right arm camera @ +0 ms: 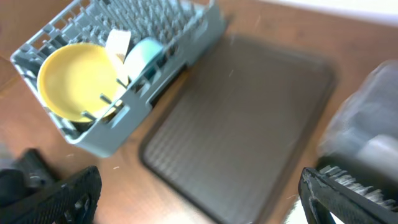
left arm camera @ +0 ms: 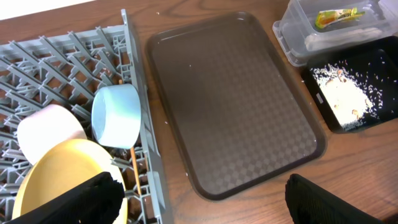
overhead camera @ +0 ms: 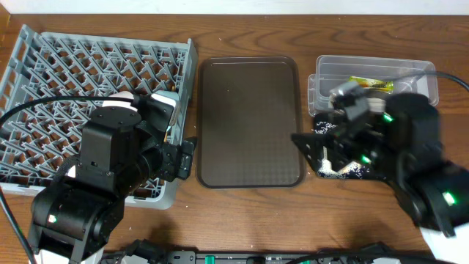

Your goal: Sort waste into correct bins and load items into the dishwasher

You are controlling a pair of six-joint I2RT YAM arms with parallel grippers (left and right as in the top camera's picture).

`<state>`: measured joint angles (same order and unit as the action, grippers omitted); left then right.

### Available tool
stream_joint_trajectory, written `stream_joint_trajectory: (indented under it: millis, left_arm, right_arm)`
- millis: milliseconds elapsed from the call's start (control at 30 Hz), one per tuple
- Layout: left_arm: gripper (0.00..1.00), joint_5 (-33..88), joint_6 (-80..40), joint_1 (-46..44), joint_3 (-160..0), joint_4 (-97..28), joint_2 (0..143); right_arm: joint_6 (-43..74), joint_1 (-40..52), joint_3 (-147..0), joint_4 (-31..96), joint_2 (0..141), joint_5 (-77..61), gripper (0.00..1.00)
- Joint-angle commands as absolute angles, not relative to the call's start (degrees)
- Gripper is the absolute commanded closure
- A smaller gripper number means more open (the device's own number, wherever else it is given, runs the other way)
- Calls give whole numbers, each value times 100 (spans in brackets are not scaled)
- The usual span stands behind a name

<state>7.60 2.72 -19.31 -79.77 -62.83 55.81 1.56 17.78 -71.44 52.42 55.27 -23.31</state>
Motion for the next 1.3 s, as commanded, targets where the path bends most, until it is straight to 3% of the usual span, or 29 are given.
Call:
stream_joint_trajectory:
  millis: [0, 267, 600, 700, 933, 1267]
  left_arm:
    - [10, 836, 183, -1949, -8012, -6296, 5572]
    - [10, 836, 180, -1949, -8012, -6296, 5572]
    - [10, 838, 183, -1949, -8012, -6298, 5572]
    - [10, 836, 183, -1949, -8012, -6298, 5572]
    - [9, 836, 183, -1949, -8012, -6296, 5572]
    - [9, 836, 183, -1949, -8012, -6298, 5572]
  right_arm:
    - [-819, 1717, -7181, 5238, 4748, -1780, 1]
    - [-875, 1632, -5881, 4606, 3653, -97, 1]
    - [-884, 1378, -1909, 563, 1885, -331, 1]
    - [-882, 1378, -1227, -43, 1446, -333, 1]
    - [-860, 1376, -91, -357, 1, -349, 1]
    - [-821, 1352, -30, -305, 30, -331, 1]
